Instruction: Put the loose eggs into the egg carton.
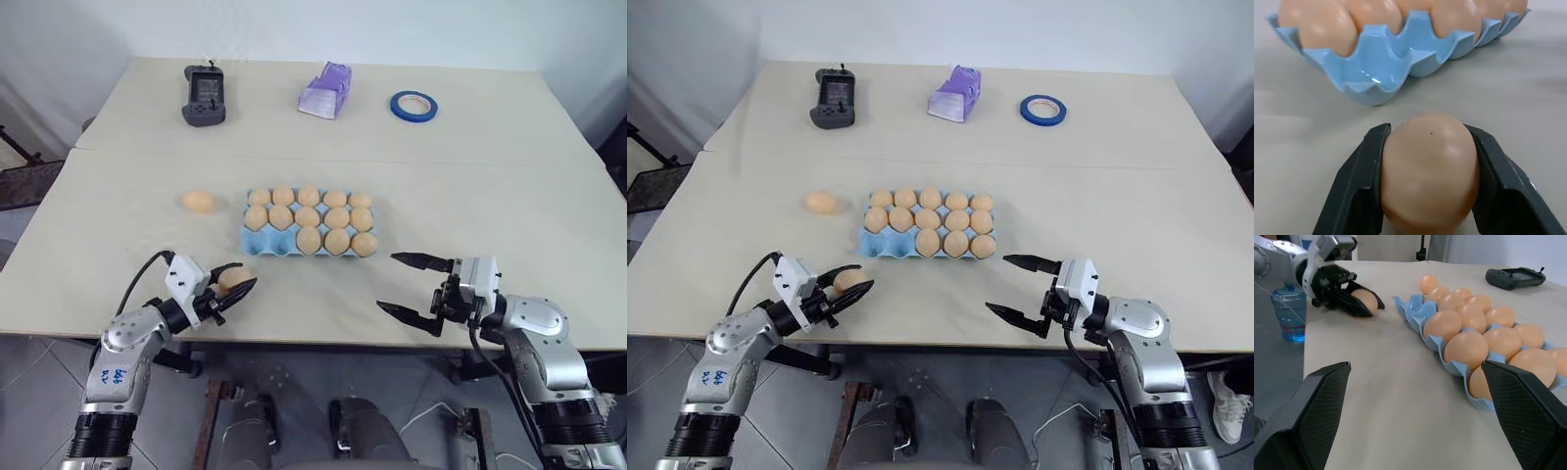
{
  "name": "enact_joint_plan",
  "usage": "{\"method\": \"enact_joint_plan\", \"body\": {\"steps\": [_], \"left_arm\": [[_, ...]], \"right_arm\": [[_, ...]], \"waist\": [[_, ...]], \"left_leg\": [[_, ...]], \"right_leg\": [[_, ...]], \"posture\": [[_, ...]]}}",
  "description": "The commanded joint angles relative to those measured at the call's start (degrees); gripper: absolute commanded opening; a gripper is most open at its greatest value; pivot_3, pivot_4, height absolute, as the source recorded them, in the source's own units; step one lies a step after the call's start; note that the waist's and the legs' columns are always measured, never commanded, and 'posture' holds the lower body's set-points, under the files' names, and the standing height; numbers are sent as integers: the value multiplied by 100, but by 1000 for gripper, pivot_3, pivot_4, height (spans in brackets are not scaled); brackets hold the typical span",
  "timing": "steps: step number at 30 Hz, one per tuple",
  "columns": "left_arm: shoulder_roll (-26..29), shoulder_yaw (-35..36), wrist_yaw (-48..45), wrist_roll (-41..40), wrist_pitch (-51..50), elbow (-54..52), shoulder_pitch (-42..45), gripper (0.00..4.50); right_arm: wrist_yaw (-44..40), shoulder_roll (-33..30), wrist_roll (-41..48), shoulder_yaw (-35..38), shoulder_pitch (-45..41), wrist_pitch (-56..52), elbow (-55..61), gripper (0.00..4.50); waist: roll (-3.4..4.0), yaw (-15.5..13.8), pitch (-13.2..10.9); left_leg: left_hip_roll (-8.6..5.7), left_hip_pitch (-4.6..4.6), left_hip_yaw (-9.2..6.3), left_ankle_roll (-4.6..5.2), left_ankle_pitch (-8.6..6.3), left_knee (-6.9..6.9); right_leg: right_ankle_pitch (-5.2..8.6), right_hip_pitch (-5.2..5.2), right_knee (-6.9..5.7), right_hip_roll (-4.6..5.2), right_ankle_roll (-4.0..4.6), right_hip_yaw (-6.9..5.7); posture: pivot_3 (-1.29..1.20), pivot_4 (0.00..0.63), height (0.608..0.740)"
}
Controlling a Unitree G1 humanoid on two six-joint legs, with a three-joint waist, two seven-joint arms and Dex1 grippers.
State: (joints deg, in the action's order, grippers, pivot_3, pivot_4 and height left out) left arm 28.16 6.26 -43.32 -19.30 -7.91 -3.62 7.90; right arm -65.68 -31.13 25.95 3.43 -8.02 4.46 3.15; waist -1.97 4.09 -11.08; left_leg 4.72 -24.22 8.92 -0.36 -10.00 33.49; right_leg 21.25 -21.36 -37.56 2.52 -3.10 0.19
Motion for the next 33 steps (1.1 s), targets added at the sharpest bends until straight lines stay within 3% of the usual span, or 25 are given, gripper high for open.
{"method": "enact_joint_plan", "body": {"steps": [1,6,12,20,21,28,33], "left_arm": [[-33,-176,-68,-63,-55,-170,547,1800],[-344,-569,-29,316,164,685,1422,1800],[-704,-678,-95,365,461,1409,1873,1800],[-669,-592,-134,418,701,1639,1982,4323],[-639,-533,-104,390,694,1568,1922,4480],[-41,403,-162,-128,765,307,646,4480],[288,1040,-80,-205,866,70,-174,4480]], "right_arm": [[69,20,52,27,6,48,210,4500],[177,56,17,-29,-7,84,244,4500],[368,127,-61,-52,45,189,361,4500],[558,170,-85,-45,175,192,545,4500],[564,169,-81,-46,187,184,558,4500],[478,213,-71,-124,123,180,416,4500],[378,272,-64,-187,-94,200,200,4500]], "waist": [[0,-55,0],[0,-105,0],[0,-95,0],[0,-100,0],[0,-97,0],[0,-61,0],[0,-72,0]], "left_leg": [[0,1,0,0,0,2],[-4,1,3,3,-1,6],[2,-2,4,24,13,9],[3,-2,3,8,2,34],[3,-2,3,8,1,35],[11,-1,4,8,2,26],[10,2,3,3,0,26]], "right_leg": [[-1,2,0,0,-2,1],[-3,3,1,0,-6,5],[-3,-1,-3,-13,-7,7],[-6,3,-20,-12,-13,7],[-7,3,-20,-12,-14,7],[-5,-2,-22,-17,-11,9],[-4,-1,-22,-10,-6,7]], "posture": [[0,150,740],[0,150,740],[0,150,740],[0,150,740],[0,150,740],[0,150,740],[0,150,740]]}}
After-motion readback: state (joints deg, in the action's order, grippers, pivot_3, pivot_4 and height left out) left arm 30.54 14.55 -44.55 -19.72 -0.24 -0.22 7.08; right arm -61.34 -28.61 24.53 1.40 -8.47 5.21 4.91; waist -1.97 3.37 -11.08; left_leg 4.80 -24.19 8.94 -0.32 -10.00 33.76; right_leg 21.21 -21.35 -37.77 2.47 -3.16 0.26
